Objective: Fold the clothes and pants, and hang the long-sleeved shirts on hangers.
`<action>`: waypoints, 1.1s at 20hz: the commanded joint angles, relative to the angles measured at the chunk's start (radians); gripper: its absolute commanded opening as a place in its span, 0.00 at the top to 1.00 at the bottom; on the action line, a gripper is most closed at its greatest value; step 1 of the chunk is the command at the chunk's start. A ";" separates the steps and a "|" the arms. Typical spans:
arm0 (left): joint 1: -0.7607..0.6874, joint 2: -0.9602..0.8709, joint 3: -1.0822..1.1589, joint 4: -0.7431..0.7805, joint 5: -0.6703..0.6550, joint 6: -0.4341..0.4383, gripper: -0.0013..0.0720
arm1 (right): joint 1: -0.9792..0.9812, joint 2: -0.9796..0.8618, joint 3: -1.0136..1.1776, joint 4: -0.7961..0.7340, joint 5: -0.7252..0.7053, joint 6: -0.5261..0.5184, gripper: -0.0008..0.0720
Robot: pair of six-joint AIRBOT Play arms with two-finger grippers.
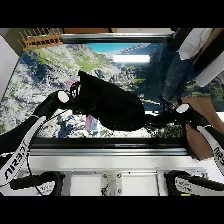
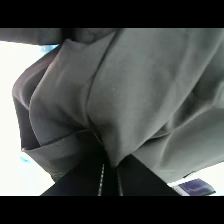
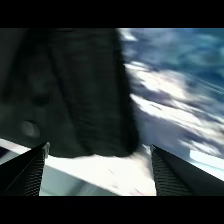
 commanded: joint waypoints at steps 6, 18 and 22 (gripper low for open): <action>0.024 0.092 0.063 0.028 -0.061 0.021 0.96 | 0.066 0.054 0.146 -0.049 -0.068 -0.006 0.94; 0.112 0.745 0.609 0.042 -0.182 -0.007 0.96 | 0.023 0.685 0.814 -0.126 0.047 0.016 0.94; 0.113 0.830 0.608 0.043 -0.232 -0.083 0.96 | 0.023 0.769 0.814 -0.185 0.139 0.130 0.94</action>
